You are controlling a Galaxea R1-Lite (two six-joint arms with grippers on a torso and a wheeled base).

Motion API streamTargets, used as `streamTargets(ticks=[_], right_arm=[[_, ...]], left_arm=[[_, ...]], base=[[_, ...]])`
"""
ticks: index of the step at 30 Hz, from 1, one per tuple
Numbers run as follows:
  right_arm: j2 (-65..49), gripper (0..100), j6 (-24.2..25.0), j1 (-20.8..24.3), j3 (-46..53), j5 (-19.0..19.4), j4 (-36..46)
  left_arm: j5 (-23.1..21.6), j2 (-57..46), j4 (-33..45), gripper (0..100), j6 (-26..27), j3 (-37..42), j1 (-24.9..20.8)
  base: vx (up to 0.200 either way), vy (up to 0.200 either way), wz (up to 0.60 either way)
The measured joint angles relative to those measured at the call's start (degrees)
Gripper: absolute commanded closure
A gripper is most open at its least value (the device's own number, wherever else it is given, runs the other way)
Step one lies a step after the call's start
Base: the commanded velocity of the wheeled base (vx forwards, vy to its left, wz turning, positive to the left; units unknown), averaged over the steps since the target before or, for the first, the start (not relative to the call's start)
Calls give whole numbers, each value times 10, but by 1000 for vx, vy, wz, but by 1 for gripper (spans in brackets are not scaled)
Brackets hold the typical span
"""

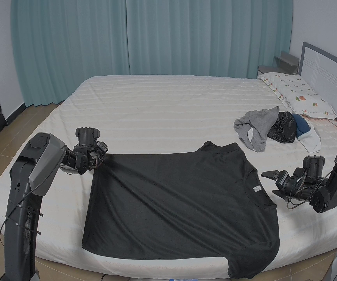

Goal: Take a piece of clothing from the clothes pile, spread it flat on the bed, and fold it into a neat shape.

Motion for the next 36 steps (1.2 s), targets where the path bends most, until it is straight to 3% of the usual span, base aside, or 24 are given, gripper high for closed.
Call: streamTargets(ticks=[8, 20, 35, 36], right_arm=[[13, 0, -6, 6, -82, -7, 45], [98, 0, -20, 34, -348, -30, 201], [269, 0, -58, 45, -675, -35, 340], [278, 100, -59, 46, -693, -35, 349]], left_arm=[[-20, -44, -2, 0, -8, 58, 22], [-80, -138, -47, 0, -85, 276, 28], [-100, -230, -272, 0, -152, 567, 12], [-101, -233, -279, 0, -155, 578, 12]], base=[[0, 0, 0], [0, 0, 0], [0, 0, 0], [0, 0, 0]])
